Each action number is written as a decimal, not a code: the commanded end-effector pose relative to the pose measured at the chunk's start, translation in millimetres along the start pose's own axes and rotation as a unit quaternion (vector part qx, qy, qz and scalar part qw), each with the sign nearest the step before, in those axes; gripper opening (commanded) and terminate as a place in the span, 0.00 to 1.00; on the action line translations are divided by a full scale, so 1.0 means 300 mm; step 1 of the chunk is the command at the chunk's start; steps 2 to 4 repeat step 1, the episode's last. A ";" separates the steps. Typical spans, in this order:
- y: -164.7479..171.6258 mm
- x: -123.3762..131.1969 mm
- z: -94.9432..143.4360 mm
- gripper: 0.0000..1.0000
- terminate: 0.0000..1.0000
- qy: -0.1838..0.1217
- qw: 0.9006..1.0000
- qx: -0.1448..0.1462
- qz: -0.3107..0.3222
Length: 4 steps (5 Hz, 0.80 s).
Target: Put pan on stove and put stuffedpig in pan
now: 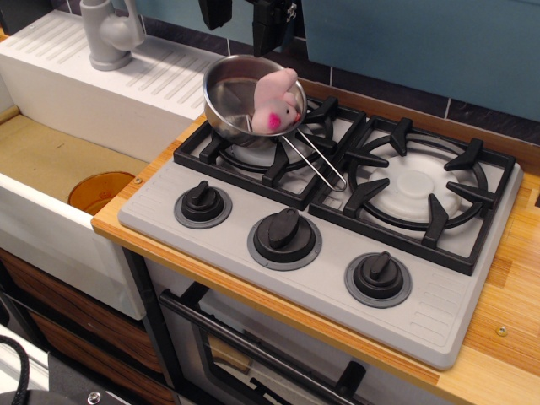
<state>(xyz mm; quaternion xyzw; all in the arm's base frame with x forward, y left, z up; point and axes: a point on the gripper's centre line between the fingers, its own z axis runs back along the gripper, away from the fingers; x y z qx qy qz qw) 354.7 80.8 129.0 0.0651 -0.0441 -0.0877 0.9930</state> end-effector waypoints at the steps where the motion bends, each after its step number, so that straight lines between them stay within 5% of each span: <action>1: 0.012 0.041 0.074 1.00 1.00 -0.035 0.999 0.013 0.006; 4: 0.012 0.041 0.074 1.00 1.00 -0.035 0.999 0.013 0.006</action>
